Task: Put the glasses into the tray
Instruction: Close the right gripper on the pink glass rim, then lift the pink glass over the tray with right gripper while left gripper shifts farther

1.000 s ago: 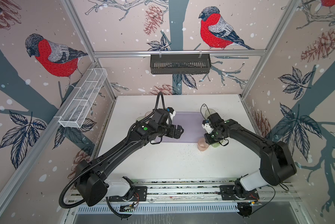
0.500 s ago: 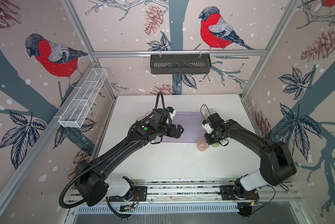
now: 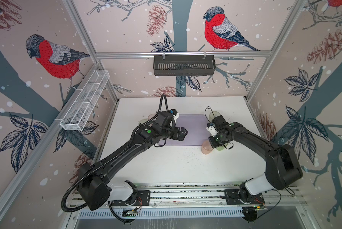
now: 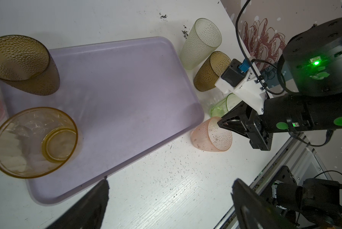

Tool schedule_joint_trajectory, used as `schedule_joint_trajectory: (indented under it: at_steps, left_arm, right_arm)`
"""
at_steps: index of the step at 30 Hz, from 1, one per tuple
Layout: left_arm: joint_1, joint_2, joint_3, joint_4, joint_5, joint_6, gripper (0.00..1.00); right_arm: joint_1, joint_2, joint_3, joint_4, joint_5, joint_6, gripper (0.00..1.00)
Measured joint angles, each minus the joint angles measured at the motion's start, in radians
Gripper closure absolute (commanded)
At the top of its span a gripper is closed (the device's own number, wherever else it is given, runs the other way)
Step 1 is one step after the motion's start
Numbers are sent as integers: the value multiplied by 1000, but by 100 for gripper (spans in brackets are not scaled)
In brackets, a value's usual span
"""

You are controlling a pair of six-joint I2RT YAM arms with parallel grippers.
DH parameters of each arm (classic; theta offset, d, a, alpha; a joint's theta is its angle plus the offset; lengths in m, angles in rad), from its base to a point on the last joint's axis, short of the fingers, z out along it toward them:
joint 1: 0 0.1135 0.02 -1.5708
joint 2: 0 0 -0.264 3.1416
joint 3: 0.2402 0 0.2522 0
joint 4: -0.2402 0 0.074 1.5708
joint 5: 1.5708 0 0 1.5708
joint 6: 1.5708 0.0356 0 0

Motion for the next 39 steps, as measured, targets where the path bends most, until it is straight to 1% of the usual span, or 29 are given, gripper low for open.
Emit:
schedule_joint_trajectory:
  at_steps: [11, 26, 31, 39]
  left_arm:
    - [0, -3, -7, 4, -1, -3, 4]
    - [6, -61, -64, 34, -3, 1, 4]
    - [43, -100, -98, 46, -1, 1, 4]
    - [127, -143, -101, 31, 19, 21, 4]
  right_arm:
    - [0, -5, 35, -22, 0, 0, 96]
    - [25, 11, 161, -94, 32, 8, 98]
    - [43, 44, 226, -129, 58, 26, 98]
    - [81, 121, 341, -180, 102, 52, 98]
